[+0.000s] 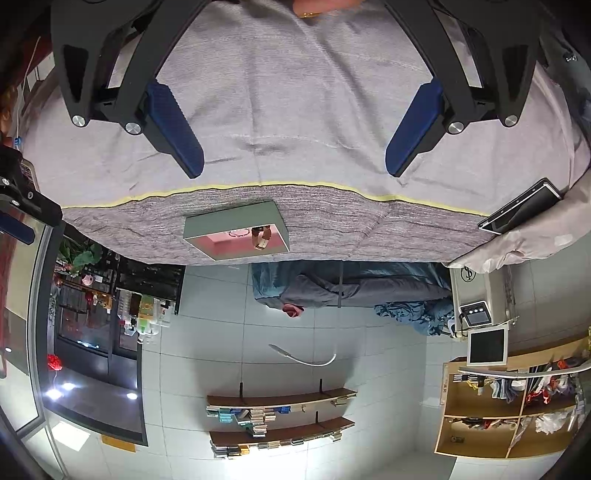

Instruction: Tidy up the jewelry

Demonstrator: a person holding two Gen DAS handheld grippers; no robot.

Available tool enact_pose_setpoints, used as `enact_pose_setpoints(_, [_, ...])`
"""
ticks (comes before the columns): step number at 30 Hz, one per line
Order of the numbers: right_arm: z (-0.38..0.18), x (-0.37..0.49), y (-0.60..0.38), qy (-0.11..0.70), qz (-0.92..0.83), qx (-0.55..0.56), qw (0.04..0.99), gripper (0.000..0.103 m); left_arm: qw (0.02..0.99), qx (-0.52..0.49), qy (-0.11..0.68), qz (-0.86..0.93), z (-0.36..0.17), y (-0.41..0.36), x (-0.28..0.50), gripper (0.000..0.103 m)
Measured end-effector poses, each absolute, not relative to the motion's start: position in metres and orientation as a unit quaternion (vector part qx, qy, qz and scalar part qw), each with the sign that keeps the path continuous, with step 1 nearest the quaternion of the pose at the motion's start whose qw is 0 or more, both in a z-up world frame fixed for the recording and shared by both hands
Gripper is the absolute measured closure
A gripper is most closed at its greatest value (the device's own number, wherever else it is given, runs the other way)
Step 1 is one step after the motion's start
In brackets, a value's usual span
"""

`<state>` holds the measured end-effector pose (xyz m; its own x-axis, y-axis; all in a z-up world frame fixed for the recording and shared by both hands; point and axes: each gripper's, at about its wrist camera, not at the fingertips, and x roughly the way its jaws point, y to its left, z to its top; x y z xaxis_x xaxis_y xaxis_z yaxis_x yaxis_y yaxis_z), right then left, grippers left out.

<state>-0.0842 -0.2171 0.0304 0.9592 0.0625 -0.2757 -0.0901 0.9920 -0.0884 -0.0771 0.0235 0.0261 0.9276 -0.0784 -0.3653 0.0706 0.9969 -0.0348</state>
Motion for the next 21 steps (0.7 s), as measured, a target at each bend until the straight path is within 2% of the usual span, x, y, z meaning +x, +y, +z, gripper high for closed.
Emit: enact_pose_setpoints(21, [0.0248, -0.0805, -0.2172, 0.142, 0.041, -0.050, 0.988, 0.007, 0.981, -0.012, 0.192, -0.042, 0.0226, 0.0232, -0.0756, 0.006])
